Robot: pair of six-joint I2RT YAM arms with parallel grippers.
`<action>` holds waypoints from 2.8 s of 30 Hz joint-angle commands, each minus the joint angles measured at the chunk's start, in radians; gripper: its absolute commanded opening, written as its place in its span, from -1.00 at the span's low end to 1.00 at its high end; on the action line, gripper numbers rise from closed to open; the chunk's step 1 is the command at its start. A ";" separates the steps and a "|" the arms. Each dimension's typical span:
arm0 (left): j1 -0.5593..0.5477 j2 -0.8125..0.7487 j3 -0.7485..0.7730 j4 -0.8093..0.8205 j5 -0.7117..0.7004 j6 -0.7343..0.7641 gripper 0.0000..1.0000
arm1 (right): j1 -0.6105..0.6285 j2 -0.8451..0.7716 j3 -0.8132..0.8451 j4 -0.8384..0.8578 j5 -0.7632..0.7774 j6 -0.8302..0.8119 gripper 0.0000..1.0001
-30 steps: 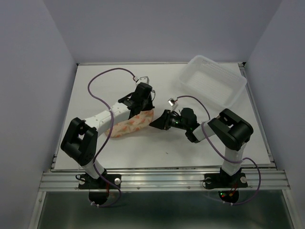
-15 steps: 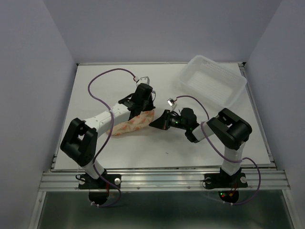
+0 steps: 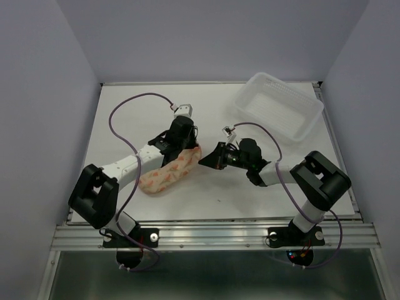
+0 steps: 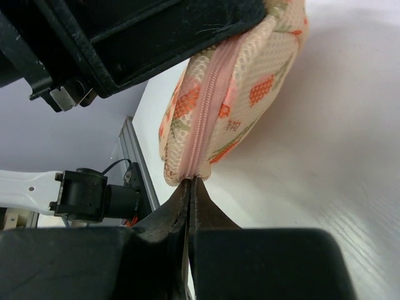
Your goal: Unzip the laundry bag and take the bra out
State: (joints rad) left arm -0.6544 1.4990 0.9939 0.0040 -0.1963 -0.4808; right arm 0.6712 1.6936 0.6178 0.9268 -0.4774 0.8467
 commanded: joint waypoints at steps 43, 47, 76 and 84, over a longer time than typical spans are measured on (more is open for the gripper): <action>-0.228 -0.220 -0.380 0.191 -0.252 0.128 -0.82 | 0.001 -0.068 0.128 -0.252 0.157 0.002 -0.99; -0.228 -0.238 -0.397 0.192 -0.247 0.140 -1.00 | 0.001 -0.081 0.125 -0.261 0.174 -0.005 -0.99; -0.116 -0.255 -0.354 0.103 -0.367 0.056 -0.36 | -0.311 -0.443 0.108 -0.643 0.163 -0.132 -0.99; -0.082 -0.325 -0.331 0.220 -0.139 0.105 0.89 | -0.240 -0.422 -0.029 -0.505 0.115 -0.041 -0.99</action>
State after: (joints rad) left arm -0.7181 1.2324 0.6456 0.1864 -0.4110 -0.4129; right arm 0.3897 1.2564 0.6365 0.3099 -0.3733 0.7681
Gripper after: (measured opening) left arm 0.918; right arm 0.013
